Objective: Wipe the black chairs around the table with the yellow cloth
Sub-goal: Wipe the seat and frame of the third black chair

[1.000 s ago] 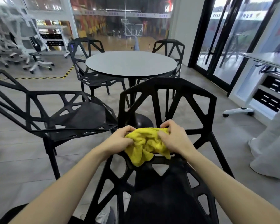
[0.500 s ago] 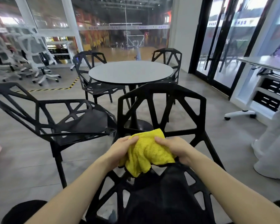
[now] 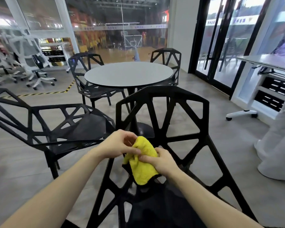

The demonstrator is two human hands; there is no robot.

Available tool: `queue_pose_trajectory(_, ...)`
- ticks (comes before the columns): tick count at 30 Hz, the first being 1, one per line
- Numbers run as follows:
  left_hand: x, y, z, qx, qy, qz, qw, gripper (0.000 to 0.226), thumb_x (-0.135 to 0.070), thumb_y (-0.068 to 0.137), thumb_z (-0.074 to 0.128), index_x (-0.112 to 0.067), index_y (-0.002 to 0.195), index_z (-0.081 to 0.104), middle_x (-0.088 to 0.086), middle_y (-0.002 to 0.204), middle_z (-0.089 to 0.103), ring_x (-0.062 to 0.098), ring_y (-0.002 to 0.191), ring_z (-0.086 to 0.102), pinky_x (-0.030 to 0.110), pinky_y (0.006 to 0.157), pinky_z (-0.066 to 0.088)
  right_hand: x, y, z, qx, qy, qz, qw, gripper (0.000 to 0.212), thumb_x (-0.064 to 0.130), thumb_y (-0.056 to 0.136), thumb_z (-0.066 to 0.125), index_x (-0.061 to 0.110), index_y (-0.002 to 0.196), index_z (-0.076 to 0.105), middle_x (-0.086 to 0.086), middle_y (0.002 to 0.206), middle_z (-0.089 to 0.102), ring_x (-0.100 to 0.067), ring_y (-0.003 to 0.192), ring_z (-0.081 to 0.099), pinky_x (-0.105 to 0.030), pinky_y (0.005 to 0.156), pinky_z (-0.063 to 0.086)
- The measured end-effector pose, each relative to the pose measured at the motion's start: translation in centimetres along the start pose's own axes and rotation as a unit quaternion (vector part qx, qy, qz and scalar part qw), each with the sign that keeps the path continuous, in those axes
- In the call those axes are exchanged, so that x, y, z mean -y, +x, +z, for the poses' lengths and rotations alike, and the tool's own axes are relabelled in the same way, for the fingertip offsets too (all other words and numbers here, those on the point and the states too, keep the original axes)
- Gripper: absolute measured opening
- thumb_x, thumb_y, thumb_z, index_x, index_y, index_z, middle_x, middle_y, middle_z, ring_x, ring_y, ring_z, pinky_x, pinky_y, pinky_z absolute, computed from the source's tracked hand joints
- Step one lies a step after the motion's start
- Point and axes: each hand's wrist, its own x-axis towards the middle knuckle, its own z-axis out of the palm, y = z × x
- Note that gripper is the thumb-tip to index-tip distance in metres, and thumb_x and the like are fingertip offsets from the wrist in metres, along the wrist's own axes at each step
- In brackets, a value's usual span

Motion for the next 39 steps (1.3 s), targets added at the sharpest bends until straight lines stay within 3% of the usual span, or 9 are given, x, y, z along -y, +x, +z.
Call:
queue_pose_trajectory(5,7.4,1.8,-0.9,-0.339,0.172,-0.038,0.924,0.045,-0.048,0.106,0.062,-0.028,0.146,0.056,-0.005,0.127,0.057,0.016,0.122,0.058,0.042,0.108,0.051,6.1,6.0,-2.0,-0.176,0.033,-0.014,0.984,0.053,0.048,0.084,0.079,0.019,0.122,0.057,-0.005,0.118,0.066,-0.025,0.106,0.065,-0.048,0.098,0.056)
queue_pose_trajectory(10,12.1,3.6,3.5,-0.268,-0.100,-0.149,0.947,0.045,-0.053,0.115,0.030,-0.054,0.159,0.036,-0.002,0.149,0.062,0.028,0.130,0.067,0.040,0.112,0.050,14.3,12.9,-4.6,-0.400,-0.208,-0.326,0.831,0.052,0.036,0.093,0.070,0.020,0.140,0.055,-0.009,0.145,0.048,-0.032,0.122,0.059,-0.043,0.097,0.054)
queue_pose_trajectory(13,13.3,3.9,4.2,-0.265,-0.173,-0.161,0.935,0.041,-0.060,0.112,0.033,-0.062,0.152,0.040,-0.013,0.129,0.066,0.028,0.088,0.080,0.049,0.064,0.068,12.8,16.8,-1.3,-0.380,-0.244,-0.399,0.798,0.054,0.030,0.098,0.068,0.018,0.149,0.057,-0.009,0.152,0.051,-0.034,0.133,0.052,-0.046,0.107,0.050)
queue_pose_trajectory(19,12.9,3.4,4.2,-0.288,-0.221,-0.153,0.919,0.032,-0.049,0.115,0.036,-0.073,0.128,0.052,-0.006,0.114,0.071,0.026,0.092,0.081,0.053,0.057,0.066,8.4,16.3,2.7,-0.181,-0.299,-0.592,0.726,0.049,0.011,0.094,0.068,0.016,0.142,0.065,-0.018,0.143,0.058,-0.037,0.121,0.059,-0.047,0.105,0.052)
queue_pose_trajectory(24,12.9,3.5,4.4,-0.289,-0.217,-0.151,0.920,0.034,-0.042,0.117,0.034,-0.055,0.139,0.057,-0.002,0.114,0.074,0.022,0.093,0.080,0.046,0.054,0.065,11.0,17.2,-1.8,-0.393,-0.226,-0.436,0.777,0.068,0.011,0.093,0.057,0.021,0.159,0.047,-0.008,0.147,0.054,-0.028,0.123,0.058,-0.048,0.097,0.055)
queue_pose_trajectory(30,13.3,3.3,4.4,-0.292,-0.271,-0.147,0.905,0.029,-0.043,0.115,0.039,-0.055,0.117,0.065,0.008,0.127,0.071,0.028,0.094,0.082,0.054,0.056,0.064,2.4,12.4,5.4,-0.133,-0.272,-0.521,0.798,0.060,-0.001,0.095,0.060,0.011,0.154,0.055,-0.016,0.146,0.053,-0.031,0.132,0.056,-0.047,0.106,0.053)
queue_pose_trajectory(33,13.2,3.6,4.4,-0.288,-0.277,-0.159,0.903,0.034,-0.038,0.113,0.035,-0.046,0.113,0.068,0.008,0.125,0.072,0.027,0.093,0.082,0.051,0.057,0.064,7.8,13.9,0.9,-0.333,-0.160,-0.476,0.798,0.065,-0.002,0.093,0.059,0.017,0.155,0.053,-0.011,0.134,0.057,-0.020,0.122,0.058,-0.031,0.101,0.054)
queue_pose_trajectory(35,13.2,3.7,4.3,-0.287,-0.285,-0.162,0.900,0.036,-0.036,0.112,0.034,-0.040,0.116,0.069,0.007,0.124,0.073,0.027,0.092,0.082,0.048,0.056,0.063,9.3,14.5,1.4,-0.423,-0.128,-0.416,0.795,0.065,0.003,0.095,0.056,0.021,0.156,0.052,-0.012,0.140,0.054,-0.024,0.129,0.057,-0.041,0.105,0.054)
queue_pose_trajectory(39,13.3,3.5,4.3,-0.293,-0.298,-0.157,0.895,0.037,-0.033,0.111,0.035,-0.041,0.120,0.070,0.008,0.124,0.074,0.030,0.091,0.082,0.048,0.053,0.063,3.3,11.7,7.7,-0.182,-0.257,-0.469,0.825,0.060,0.004,0.100,0.062,0.022,0.157,0.052,-0.017,0.154,0.043,-0.033,0.140,0.049,-0.050,0.111,0.050)
